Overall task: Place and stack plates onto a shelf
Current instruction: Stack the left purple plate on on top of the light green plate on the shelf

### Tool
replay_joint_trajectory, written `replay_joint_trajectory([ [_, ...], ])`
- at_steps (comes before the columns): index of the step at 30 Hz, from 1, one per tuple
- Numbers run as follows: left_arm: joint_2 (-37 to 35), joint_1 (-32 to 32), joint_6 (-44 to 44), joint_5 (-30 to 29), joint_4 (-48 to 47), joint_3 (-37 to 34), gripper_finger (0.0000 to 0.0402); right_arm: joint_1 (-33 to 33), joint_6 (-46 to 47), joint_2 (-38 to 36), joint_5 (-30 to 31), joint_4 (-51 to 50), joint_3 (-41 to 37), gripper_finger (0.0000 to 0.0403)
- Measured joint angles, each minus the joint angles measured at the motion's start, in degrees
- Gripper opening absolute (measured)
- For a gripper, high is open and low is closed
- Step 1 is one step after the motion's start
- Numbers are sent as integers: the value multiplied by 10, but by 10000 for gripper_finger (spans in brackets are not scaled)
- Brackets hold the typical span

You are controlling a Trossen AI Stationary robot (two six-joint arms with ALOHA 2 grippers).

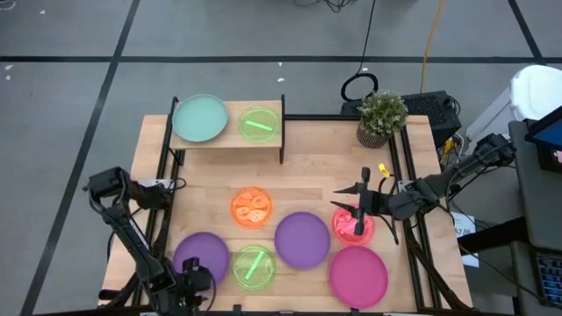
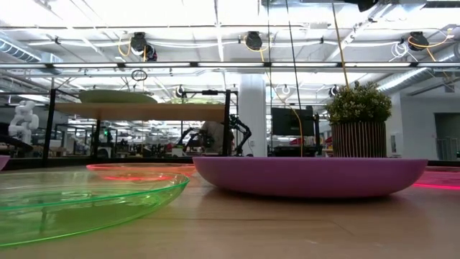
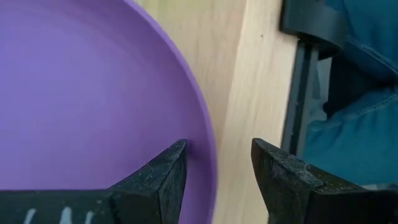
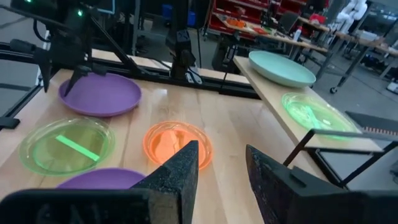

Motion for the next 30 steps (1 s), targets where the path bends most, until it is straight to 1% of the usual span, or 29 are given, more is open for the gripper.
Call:
replay_joint_trajectory([
  [5, 17, 0, -1, -3, -3, 0, 178, 0, -13, 0, 0, 4, 0, 118],
  [7, 20, 0, -1, -5, -4, 1, 162, 0, -13, 0, 0, 4, 0, 118],
  [13, 18, -3, 3, 0, -20, 2, 89, 0, -13, 0, 0, 4, 0, 118],
  [15, 18, -3, 4, 7, -28, 2, 75, 0, -12, 0, 0, 4, 0, 118],
  [19, 17, -3, 10, 23, -43, 6, 60, 0, -7, 0, 0, 4, 0, 118],
  [21, 18, -3, 15, 27, -87, 19, 49, 0, -7, 0, 0, 4, 0, 118],
  [26, 22, -3, 39, 37, -266, 85, 18, 0, -7, 0, 0, 8, 0, 118],
  [30, 21, -2, 46, 38, -344, 122, 7, 0, -8, 0, 0, 14, 0, 118],
])
